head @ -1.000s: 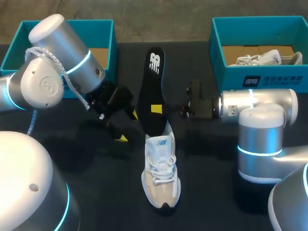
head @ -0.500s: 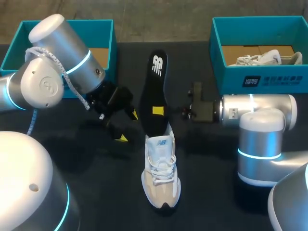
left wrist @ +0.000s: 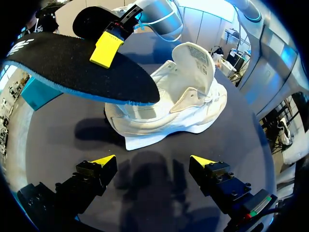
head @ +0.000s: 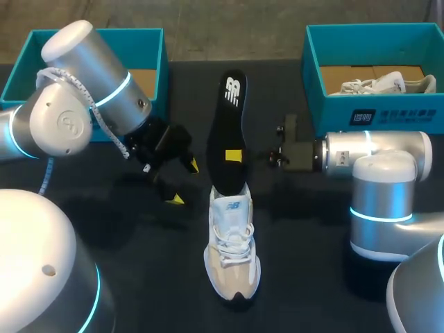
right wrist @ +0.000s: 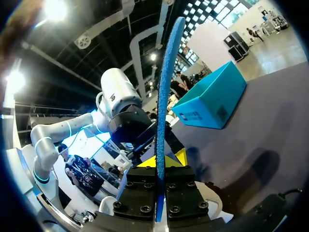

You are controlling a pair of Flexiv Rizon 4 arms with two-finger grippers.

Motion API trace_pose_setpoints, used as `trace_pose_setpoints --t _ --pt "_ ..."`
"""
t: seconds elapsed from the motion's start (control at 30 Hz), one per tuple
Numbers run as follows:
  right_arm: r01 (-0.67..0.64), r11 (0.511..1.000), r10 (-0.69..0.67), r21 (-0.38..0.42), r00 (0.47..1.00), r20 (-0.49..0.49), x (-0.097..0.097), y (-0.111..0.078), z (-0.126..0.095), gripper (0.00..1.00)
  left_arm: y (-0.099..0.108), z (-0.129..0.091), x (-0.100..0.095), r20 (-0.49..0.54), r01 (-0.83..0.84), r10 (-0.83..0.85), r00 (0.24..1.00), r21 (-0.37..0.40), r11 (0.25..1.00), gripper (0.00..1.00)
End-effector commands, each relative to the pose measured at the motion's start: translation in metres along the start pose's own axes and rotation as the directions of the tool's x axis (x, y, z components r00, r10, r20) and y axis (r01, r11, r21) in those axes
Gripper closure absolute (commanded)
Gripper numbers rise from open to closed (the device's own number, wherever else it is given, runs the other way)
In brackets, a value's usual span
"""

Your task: Take the shoe out of the shoebox, open the shoe tongue, remove and reinsert the insole, then place the shoe into the shoebox

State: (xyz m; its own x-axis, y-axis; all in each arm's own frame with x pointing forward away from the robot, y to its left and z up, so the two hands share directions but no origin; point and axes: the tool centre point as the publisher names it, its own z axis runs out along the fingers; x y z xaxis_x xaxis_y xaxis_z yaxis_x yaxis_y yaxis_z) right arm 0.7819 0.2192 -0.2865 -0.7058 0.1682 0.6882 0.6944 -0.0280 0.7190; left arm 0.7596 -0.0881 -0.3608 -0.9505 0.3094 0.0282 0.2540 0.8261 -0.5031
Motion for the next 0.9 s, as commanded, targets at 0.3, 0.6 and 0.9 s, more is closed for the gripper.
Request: trace_pose_setpoints --t 0.3,0.6,0.9 --pt "-0.002 1.0 0.002 -0.01 1.0 -0.015 0.002 -0.0035 -0.0084 1.0 -0.0002 0.0005 0.0002 0.001 0.0 0.0 1.0 -0.003 1.0 0.0" --pt "-0.008 1.0 0.008 0.003 1.0 -0.021 0.0013 -0.0058 -0.0027 1.0 -0.0002 0.0005 0.0002 0.001 0.0 0.0 1.0 -0.003 1.0 0.0" --pt "0.011 1.0 -0.011 -0.016 1.0 -0.027 -0.0011 -0.0105 -0.0036 1.0 -0.0002 0.0005 0.0002 0.001 0.0 0.0 1.0 -0.003 1.0 0.0"
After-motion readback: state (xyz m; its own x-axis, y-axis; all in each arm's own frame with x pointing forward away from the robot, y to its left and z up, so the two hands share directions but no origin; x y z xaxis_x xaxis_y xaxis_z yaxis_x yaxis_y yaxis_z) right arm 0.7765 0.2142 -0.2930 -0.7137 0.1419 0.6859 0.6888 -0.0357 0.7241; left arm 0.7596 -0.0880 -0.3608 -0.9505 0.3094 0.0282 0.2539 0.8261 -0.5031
